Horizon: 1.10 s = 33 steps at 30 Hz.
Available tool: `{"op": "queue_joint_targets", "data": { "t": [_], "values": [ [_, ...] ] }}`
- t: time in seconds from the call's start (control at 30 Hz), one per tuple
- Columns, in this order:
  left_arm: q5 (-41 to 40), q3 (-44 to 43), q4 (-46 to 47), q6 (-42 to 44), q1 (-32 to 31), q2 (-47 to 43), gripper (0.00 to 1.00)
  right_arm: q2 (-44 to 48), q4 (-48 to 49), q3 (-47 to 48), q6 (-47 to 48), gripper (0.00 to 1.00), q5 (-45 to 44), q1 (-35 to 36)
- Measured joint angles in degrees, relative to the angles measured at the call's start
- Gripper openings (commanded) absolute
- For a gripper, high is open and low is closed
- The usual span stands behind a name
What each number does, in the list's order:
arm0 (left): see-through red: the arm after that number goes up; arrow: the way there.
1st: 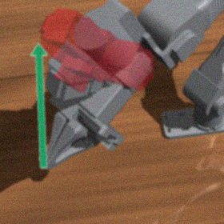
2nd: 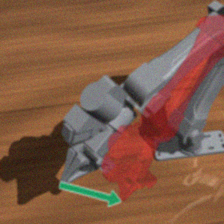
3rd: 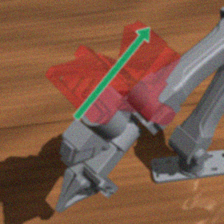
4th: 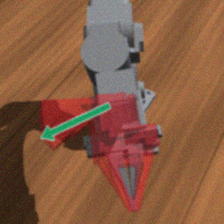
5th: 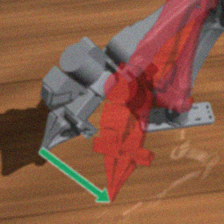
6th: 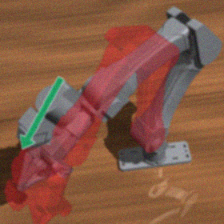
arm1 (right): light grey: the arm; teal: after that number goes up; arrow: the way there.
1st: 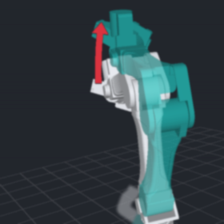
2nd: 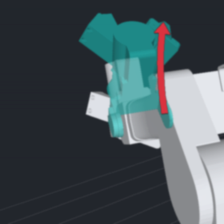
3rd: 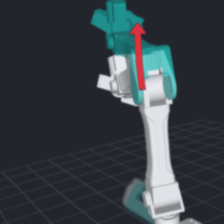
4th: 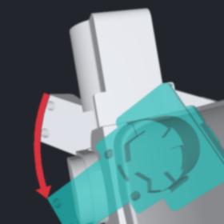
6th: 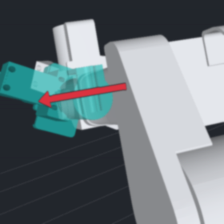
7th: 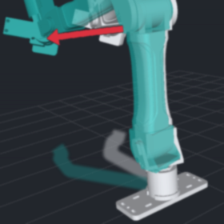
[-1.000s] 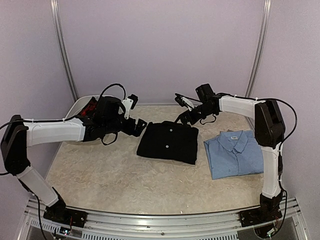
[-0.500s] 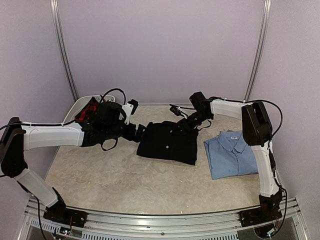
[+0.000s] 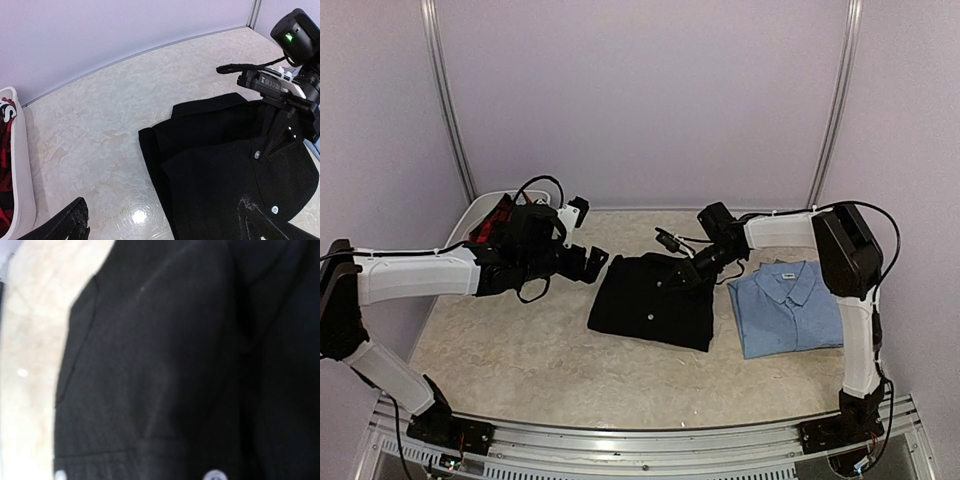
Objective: Fold and stack the long sleeve shirts
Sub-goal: Smooth out the square-folded shirt at the center of the board.
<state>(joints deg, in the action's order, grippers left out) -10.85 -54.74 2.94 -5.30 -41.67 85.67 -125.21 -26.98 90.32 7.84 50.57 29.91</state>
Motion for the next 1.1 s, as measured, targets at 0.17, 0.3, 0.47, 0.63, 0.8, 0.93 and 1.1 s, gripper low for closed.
{"op": "queue_joint_targets", "data": {
  "t": [0.17, 0.3, 0.47, 0.63, 0.8, 0.93, 1.1],
  "values": [
    [-1.5, 1.1, -0.1, 0.1, 0.0, -1.8, 0.99, 6.2, 7.8, -8.5, -6.5, 0.00, 1.4, 4.8],
    [-2.6, 3.1, -1.0, -0.2, 0.0, -4.1, 0.99, 10.4, 15.0, -15.0, -13.6, 0.00, 2.7, 8.5],
    [-5.7, 4.7, -2.1, -1.3, 0.0, -7.3, 0.99, 13.2, 17.6, -17.2, -19.4, 0.00, 2.5, 9.8],
    [-8.3, 6.5, -1.6, -1.9, 0.0, -12.2, 0.99, 16.8, 18.0, -16.3, -22.3, 0.00, 2.8, 9.5],
    [-9.2, 6.6, -1.1, -2.1, 0.0, -12.7, 0.99, 17.1, 16.5, -10.9, -23.0, 0.00, 3.9, 8.5],
    [-9.1, 6.6, -1.2, -2.2, 0.0, -11.6, 0.99, 15.6, 16.2, -8.0, -23.2, 0.00, 4.8, 5.9],
    [-8.9, 6.6, -1.8, -2.3, 0.0, -10.8, 0.99, 9.9, 16.4, -7.7, -24.0, 0.00, 5.1, 2.1]
  ]
}}
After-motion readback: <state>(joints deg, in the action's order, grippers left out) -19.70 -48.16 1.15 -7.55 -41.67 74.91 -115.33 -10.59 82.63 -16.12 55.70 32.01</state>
